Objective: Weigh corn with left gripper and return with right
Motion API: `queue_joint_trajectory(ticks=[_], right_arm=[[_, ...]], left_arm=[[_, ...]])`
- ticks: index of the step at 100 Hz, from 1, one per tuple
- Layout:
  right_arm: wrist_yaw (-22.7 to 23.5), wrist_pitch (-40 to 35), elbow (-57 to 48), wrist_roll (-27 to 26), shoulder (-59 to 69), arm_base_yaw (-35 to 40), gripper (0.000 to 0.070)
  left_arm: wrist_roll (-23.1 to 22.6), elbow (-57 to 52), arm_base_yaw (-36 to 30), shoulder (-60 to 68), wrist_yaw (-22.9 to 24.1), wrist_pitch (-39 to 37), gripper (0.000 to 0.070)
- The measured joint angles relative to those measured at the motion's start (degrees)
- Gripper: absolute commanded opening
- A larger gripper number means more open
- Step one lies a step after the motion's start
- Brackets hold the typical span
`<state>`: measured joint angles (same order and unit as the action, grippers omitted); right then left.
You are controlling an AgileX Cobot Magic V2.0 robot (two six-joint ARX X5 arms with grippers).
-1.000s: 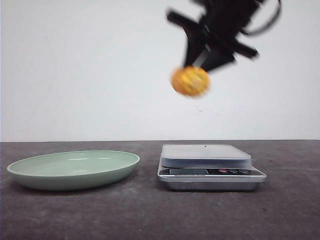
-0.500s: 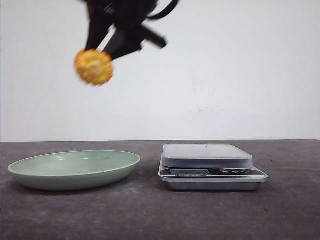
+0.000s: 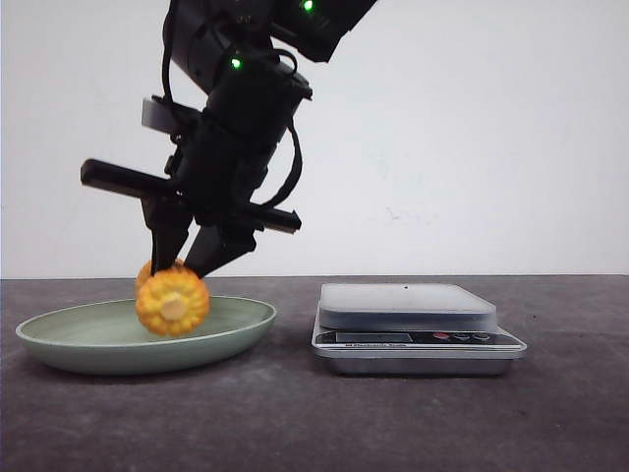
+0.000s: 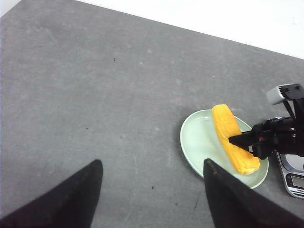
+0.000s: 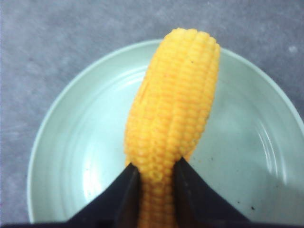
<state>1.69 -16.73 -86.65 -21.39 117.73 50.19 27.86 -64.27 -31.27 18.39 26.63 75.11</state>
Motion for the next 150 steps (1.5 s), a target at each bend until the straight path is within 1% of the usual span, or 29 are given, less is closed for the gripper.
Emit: queue_joint_trajectory(ticks=[4, 6, 8, 11, 19, 22, 25, 35, 44, 62, 82, 99, 111, 125, 139, 150], right_arm=[[0.0, -0.2, 0.0, 0.0, 0.3, 0.0, 0.0002], [0.0, -0.4, 0.0, 0.0, 0.4, 0.0, 0.0020], [0.0, -0.4, 0.0, 0.0, 0.5, 0.0, 0.0057], [0.0, -0.5, 0.0, 0.0, 0.5, 0.0, 0.0141], [0.0, 0.4, 0.0, 0.0, 0.5, 0.0, 0.0427], [0.0, 0.8, 0.0, 0.0, 0.5, 0.0, 0.0499], [0.0, 1.0, -0.1, -0.1, 0.5, 0.1, 0.0536], [0.0, 0.8, -0.4, -0.1, 0.5, 0.0, 0.0538], [0.0, -1.6, -1.6, 0.2, 0.2, -0.7, 0.0538], [0.2, -10.5, -3.8, 4.0, -6.5, -4.1, 0.0537], [-0.7, -17.8, -5.9, 8.5, -23.6, -11.6, 0.0537], [-2.0, -24.3, -5.9, 11.2, -38.2, -17.7, 0.0537], [-3.0, -30.9, -5.9, 12.5, -48.2, -22.5, 0.0537], [-5.1, -41.0, -5.9, 13.4, -59.5, -27.9, 0.0538], [-7.2, -48.3, -5.9, 13.9, -68.5, -29.6, 0.0538], [-7.9, -49.7, -3.4, 13.2, -75.0, -29.6, 0.0539]], left_arm=[[0.0, 0.0, 0.0, 0.0, 0.0, 0.2, 0.0393], [0.0, 0.0, 0.0, 0.0, 0.0, 0.3, 0.0393], [0.0, 0.0, 0.0, 0.0, 0.0, 0.4, 0.0393], [0.0, 0.0, 0.0, 0.0, 0.0, 0.6, 0.0393], [0.0, 0.0, 0.0, 0.0, 0.0, 0.8, 0.0393], [0.0, 0.0, 0.0, 0.0, 0.0, 0.8, 0.0393], [0.0, 0.0, 0.0, 0.0, 0.0, 0.8, 0.0393], [0.0, 0.0, 0.0, 0.0, 0.0, 0.8, 0.0393], [0.0, 0.0, 0.0, 0.0, 0.0, 0.8, 0.0393], [-0.4, 0.0, 0.0, 0.0, 0.0, 0.9, 0.0393], [-2.9, 0.0, 0.0, 0.0, 0.0, 0.9, 0.0393], [-3.5, 0.0, 0.0, 0.0, 0.0, -0.7, 0.0393], [-4.6, 0.0, 0.0, 0.0, 0.0, -1.2, 0.0393], [-5.4, 0.0, 0.0, 0.0, 0.0, -1.9, 0.0393], [-5.8, 0.0, 0.0, 0.0, 0.0, -3.7, 0.0393], [-5.8, 0.0, 0.0, 0.0, -1.2, -4.3, 0.0393]])
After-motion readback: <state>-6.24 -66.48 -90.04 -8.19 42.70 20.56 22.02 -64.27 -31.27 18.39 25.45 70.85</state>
